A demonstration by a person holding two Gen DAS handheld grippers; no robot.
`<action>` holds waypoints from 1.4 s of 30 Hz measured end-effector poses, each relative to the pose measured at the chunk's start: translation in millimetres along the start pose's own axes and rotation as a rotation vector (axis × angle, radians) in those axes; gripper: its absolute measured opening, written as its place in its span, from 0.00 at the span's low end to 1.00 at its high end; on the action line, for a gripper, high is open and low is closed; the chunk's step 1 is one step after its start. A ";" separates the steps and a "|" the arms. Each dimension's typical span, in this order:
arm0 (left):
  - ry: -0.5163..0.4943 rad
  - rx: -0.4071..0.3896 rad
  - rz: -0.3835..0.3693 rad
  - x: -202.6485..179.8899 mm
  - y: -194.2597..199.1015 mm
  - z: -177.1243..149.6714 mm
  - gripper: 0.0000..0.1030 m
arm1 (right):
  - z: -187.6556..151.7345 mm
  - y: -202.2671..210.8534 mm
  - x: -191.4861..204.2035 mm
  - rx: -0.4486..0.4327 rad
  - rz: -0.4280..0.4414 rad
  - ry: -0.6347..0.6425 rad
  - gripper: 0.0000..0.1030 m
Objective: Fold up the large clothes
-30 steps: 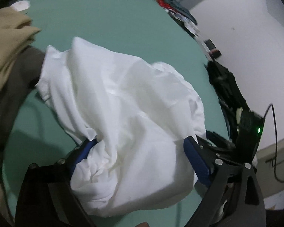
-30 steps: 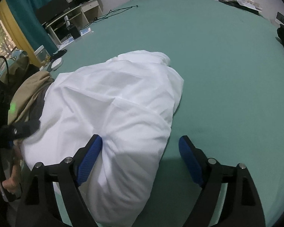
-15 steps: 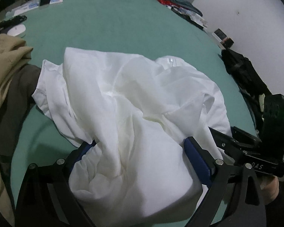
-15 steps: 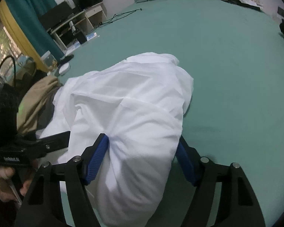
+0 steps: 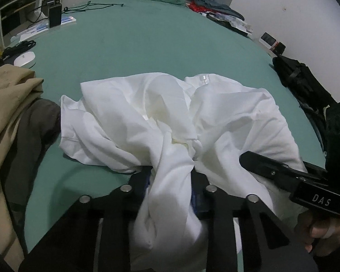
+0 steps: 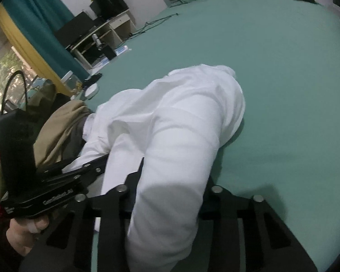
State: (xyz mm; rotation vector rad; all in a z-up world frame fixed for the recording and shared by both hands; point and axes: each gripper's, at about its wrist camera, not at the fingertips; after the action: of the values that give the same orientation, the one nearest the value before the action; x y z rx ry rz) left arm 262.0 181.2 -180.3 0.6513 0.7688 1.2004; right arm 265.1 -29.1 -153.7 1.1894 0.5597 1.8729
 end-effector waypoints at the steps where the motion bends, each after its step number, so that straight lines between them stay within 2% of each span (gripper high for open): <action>1: 0.002 0.000 -0.004 -0.5 0.2 0.7 0.23 | -0.1 0.6 1.5 -0.001 0.004 0.001 0.28; 7: 0.032 -0.013 -0.035 -7.2 4.0 5.0 0.19 | -0.4 10.0 14.3 -0.018 0.017 0.024 0.23; 13: 0.039 -0.041 -0.041 -5.6 24.3 4.5 0.19 | -3.1 25.6 32.9 -0.045 0.016 0.055 0.22; 27: 0.034 -0.168 -0.045 -8.7 100.4 12.2 0.19 | -3.6 82.6 86.4 -0.142 0.029 0.134 0.21; 34: 0.028 -0.242 -0.023 0.0 142.0 10.8 0.19 | -7.1 101.6 119.1 -0.189 0.050 0.169 0.21; 37: 0.050 -0.239 0.000 11.0 152.6 -1.5 0.19 | -12.4 96.1 134.4 -0.181 0.069 0.181 0.21; 42: 0.081 -0.154 0.046 32.5 143.9 -27.5 0.19 | -32.7 64.2 137.7 -0.115 0.081 0.150 0.21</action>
State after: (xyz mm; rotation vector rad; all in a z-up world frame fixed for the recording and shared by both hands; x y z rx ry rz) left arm 164.5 248.8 -88.4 0.4981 0.7240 1.3205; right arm 181.1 51.1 -50.4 1.0155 0.4845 2.0468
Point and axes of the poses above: each gripper's, at about its wrist camera, not at the fingertips, and y roughly against the way its jaws point, x to its left, z to its top, and after that the axes turned 10 degrees about -y, right-handed
